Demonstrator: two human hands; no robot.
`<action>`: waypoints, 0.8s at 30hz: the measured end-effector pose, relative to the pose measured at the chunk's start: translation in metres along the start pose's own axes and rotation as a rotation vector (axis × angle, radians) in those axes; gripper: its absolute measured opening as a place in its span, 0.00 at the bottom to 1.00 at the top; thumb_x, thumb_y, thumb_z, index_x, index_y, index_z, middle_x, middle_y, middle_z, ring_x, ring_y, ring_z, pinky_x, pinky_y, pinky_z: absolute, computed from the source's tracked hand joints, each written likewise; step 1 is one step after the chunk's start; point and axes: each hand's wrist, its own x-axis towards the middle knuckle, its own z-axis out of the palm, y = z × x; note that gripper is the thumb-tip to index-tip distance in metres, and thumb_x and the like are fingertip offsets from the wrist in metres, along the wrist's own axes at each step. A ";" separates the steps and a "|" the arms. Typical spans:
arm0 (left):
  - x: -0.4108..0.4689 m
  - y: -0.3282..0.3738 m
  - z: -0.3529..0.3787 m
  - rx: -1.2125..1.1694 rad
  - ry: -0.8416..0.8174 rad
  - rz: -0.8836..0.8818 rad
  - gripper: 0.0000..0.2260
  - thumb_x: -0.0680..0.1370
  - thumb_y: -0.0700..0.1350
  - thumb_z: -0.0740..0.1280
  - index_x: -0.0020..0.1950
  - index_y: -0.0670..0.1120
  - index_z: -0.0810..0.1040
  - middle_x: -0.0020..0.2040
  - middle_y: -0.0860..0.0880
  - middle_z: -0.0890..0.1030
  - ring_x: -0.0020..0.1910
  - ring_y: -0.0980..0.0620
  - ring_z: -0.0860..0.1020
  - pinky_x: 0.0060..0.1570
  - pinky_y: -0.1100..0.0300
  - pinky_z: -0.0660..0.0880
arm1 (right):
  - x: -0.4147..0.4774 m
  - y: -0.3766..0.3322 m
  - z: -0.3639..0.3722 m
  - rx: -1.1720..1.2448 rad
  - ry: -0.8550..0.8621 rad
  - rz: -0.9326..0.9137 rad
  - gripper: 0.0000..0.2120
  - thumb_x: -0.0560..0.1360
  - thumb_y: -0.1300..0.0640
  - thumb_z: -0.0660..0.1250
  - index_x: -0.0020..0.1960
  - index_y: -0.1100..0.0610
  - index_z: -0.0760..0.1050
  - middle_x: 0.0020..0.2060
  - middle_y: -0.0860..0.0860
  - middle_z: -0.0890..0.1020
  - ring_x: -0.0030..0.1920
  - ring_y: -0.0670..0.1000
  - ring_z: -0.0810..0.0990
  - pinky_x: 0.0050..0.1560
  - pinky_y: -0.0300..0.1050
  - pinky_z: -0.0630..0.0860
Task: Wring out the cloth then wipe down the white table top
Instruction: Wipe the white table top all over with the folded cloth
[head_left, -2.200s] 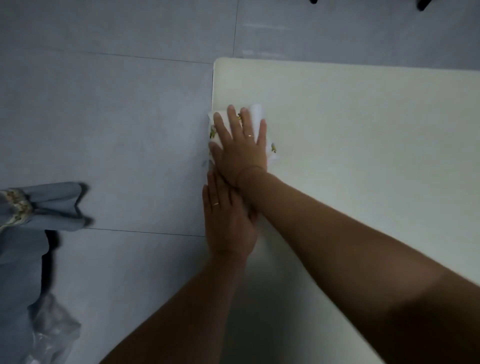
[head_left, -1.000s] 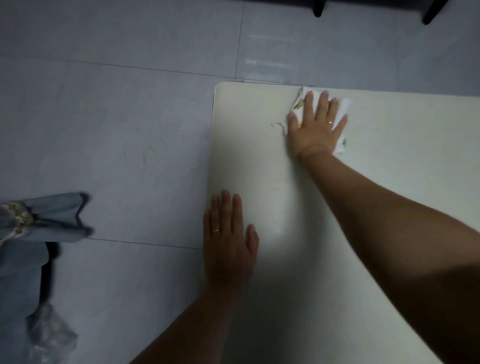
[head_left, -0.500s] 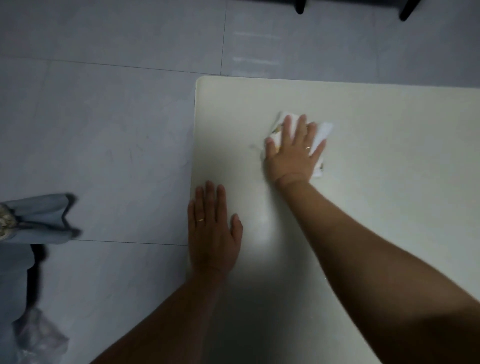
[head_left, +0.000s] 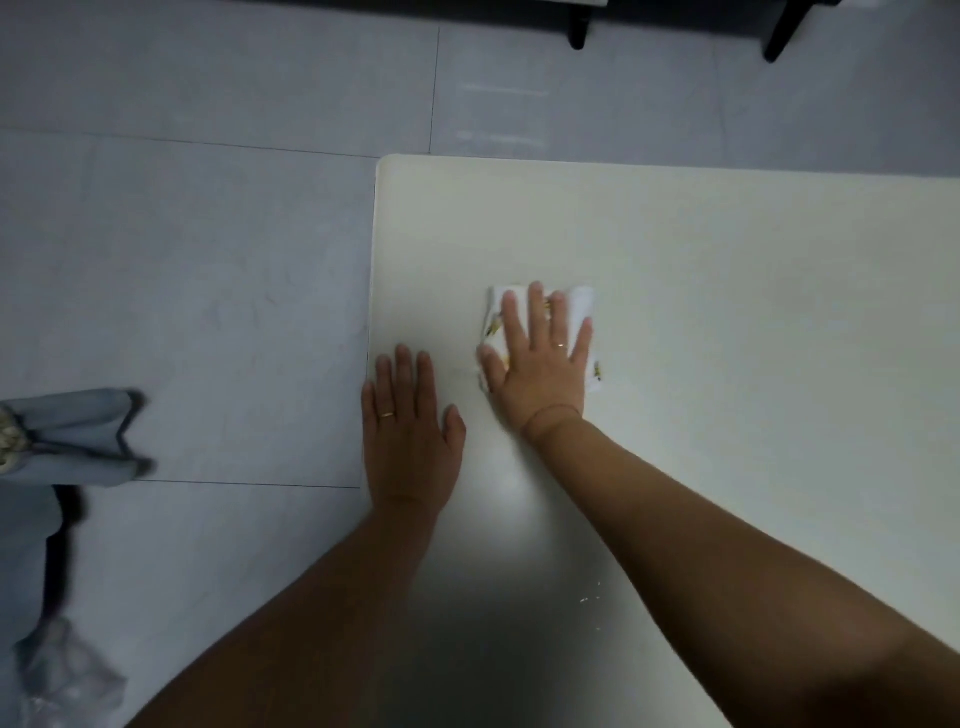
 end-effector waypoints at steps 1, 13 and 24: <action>-0.001 0.000 -0.002 -0.002 -0.006 -0.003 0.28 0.80 0.50 0.55 0.77 0.40 0.53 0.78 0.39 0.53 0.77 0.39 0.52 0.75 0.44 0.51 | -0.006 0.006 -0.001 -0.029 -0.019 -0.105 0.31 0.78 0.38 0.48 0.77 0.46 0.42 0.77 0.50 0.43 0.77 0.54 0.40 0.71 0.57 0.32; -0.132 0.018 0.023 -0.123 0.023 0.072 0.28 0.79 0.52 0.54 0.76 0.39 0.59 0.77 0.41 0.59 0.76 0.43 0.56 0.73 0.44 0.58 | -0.077 0.009 0.011 0.023 -0.023 0.010 0.32 0.78 0.38 0.46 0.77 0.47 0.41 0.77 0.50 0.42 0.76 0.54 0.38 0.71 0.59 0.31; -0.131 0.018 0.031 -0.075 0.058 0.075 0.29 0.78 0.51 0.56 0.77 0.40 0.57 0.78 0.42 0.57 0.77 0.45 0.53 0.75 0.46 0.53 | -0.108 0.033 0.017 0.069 0.030 0.175 0.32 0.78 0.39 0.51 0.77 0.48 0.45 0.77 0.52 0.46 0.77 0.56 0.43 0.72 0.62 0.36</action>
